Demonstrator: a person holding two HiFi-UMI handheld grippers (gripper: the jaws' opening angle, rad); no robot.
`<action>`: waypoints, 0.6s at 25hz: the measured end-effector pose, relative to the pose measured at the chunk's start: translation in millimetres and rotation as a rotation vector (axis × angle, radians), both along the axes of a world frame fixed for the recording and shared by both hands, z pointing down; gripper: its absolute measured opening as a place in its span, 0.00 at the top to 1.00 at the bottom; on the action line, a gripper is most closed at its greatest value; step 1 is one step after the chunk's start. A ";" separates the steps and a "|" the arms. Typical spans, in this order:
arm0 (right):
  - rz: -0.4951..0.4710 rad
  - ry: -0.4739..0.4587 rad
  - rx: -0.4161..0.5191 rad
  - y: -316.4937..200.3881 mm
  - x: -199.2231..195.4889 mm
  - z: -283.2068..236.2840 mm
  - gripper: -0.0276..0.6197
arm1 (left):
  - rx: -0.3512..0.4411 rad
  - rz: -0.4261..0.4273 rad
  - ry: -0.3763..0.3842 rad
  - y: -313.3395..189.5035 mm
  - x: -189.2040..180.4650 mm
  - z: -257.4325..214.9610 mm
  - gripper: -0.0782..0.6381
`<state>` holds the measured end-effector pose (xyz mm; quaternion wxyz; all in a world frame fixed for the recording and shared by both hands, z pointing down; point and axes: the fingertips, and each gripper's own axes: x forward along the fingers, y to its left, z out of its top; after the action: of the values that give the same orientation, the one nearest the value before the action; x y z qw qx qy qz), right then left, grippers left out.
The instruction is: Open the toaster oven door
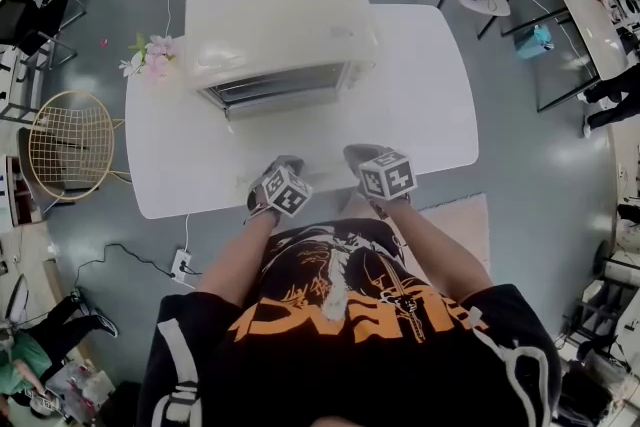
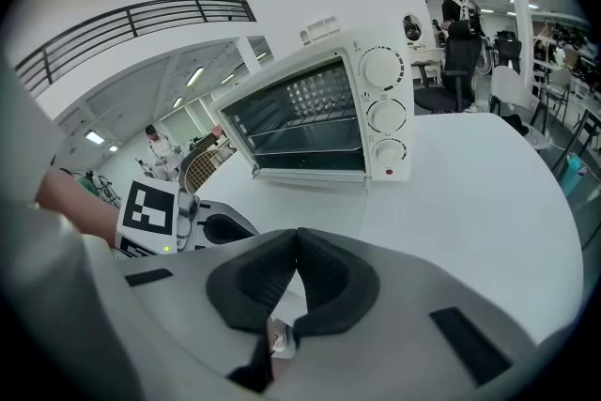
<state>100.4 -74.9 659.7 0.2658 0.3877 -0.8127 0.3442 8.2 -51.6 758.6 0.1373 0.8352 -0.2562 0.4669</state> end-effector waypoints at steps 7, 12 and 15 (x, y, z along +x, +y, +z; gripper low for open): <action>-0.006 -0.005 -0.005 1.6 -4.3 3.8 0.94 | 0.087 -0.039 0.046 -11.9 -6.4 -30.4 0.86; -0.019 -0.011 0.000 0.9 -10.7 2.9 0.94 | 0.136 -0.070 0.084 -20.6 -9.9 -50.9 0.86; -0.028 -0.019 0.015 -4.3 -14.8 -4.2 0.94 | 0.198 -0.094 0.140 -28.0 -8.7 -75.0 0.86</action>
<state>85.6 -79.1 655.5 0.2600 0.3749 -0.8232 0.3378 -0.5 -79.6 683.5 0.0934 0.8622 -0.3297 0.3731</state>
